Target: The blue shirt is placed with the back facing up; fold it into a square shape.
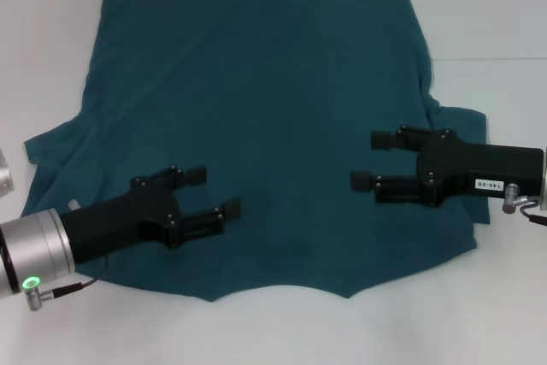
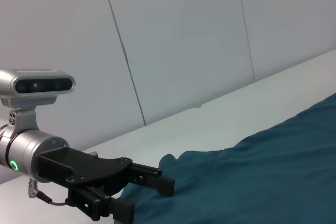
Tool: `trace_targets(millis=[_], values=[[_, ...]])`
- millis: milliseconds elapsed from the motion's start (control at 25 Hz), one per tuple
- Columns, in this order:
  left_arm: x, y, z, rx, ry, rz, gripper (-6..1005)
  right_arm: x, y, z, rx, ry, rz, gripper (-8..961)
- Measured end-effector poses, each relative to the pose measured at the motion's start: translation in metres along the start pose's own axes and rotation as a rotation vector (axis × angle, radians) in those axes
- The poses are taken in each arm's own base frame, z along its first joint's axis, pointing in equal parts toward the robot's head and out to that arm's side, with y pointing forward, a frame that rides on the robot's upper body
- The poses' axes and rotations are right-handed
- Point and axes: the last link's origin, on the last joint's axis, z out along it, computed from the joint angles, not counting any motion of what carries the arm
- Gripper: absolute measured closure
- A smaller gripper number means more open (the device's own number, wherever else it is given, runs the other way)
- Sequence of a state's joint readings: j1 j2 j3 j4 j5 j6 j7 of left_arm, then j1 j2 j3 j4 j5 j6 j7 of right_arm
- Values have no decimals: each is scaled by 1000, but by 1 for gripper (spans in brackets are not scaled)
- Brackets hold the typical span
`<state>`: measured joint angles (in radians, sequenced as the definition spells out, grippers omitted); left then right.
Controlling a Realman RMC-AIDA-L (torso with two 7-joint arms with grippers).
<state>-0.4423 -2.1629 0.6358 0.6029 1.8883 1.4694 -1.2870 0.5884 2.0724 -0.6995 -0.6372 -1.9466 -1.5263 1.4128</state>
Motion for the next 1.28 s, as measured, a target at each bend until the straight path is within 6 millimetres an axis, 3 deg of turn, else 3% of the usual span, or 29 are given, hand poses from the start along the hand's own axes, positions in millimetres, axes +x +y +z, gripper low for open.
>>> trace_targets(millis=[880, 1080, 1280], values=[[1, -2, -2, 11, 10, -3, 108, -2, -1, 0, 6, -10, 0, 44], [2, -12, -6, 81, 22, -33, 109, 0, 0, 0, 7, -14, 14, 45], [-1, -38, -9, 259, 5, -127, 109, 3, -1, 1, 24, -17, 35, 46]])
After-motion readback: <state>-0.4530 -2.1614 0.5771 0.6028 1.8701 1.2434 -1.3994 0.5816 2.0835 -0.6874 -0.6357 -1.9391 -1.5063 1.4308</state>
